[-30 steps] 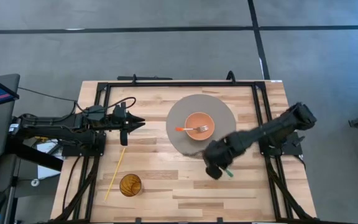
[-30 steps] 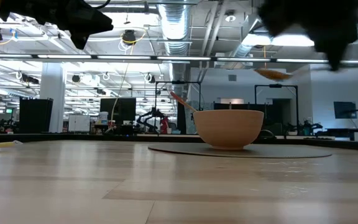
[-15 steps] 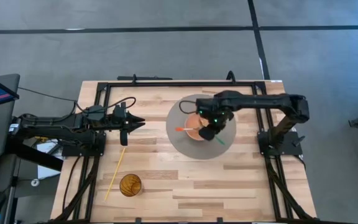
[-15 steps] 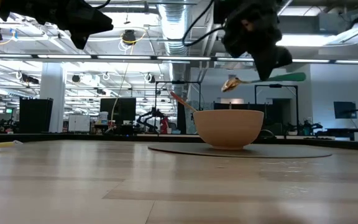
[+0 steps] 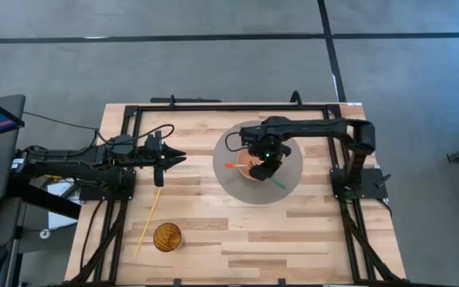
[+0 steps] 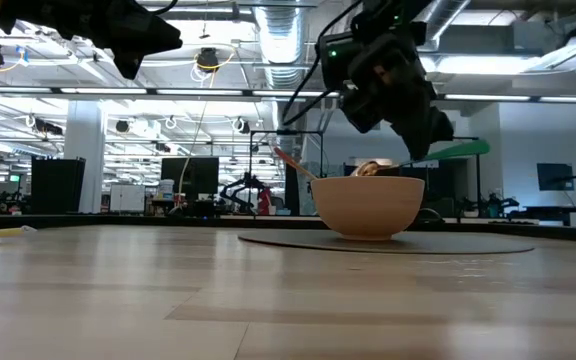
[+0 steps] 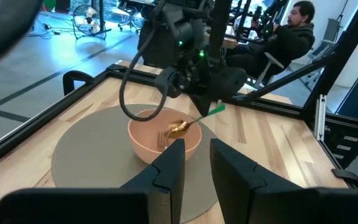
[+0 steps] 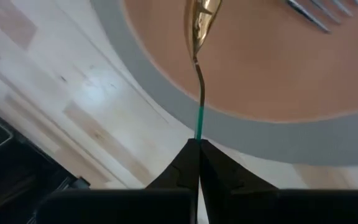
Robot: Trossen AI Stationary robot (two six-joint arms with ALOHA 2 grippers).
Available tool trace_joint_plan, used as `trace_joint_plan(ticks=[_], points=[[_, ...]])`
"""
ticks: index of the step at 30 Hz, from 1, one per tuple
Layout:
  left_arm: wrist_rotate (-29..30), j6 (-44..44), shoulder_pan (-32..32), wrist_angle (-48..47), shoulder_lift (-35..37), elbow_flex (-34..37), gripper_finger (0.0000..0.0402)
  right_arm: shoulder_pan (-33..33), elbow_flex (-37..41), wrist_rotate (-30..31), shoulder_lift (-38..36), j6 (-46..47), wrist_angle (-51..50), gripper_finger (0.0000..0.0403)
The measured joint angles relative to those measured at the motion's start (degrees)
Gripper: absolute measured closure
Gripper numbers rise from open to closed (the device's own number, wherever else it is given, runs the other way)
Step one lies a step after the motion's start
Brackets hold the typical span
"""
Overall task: Pick & Place Utensil
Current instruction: Put the green spoon into the orange bowl
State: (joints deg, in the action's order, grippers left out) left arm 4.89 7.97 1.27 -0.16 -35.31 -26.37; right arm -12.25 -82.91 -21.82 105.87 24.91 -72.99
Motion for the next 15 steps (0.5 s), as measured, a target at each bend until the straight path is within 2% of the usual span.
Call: trace_joint_plan(ticks=[3,8,15], points=[[0.00,0.00,0.01,0.01,0.00,0.00,0.0325,-0.78,-2.30,1.90,0.96,0.00,-2.47,0.0402],[0.00,0.00,-0.01,-0.01,0.00,0.00,0.0325,-3.00,-3.07,-2.17,1.37,0.02,-2.21,0.0403],[0.00,0.00,0.01,-0.03,0.00,0.00,0.0325,-5.04,-3.07,-2.27,1.37,0.02,-1.30,0.0403]])
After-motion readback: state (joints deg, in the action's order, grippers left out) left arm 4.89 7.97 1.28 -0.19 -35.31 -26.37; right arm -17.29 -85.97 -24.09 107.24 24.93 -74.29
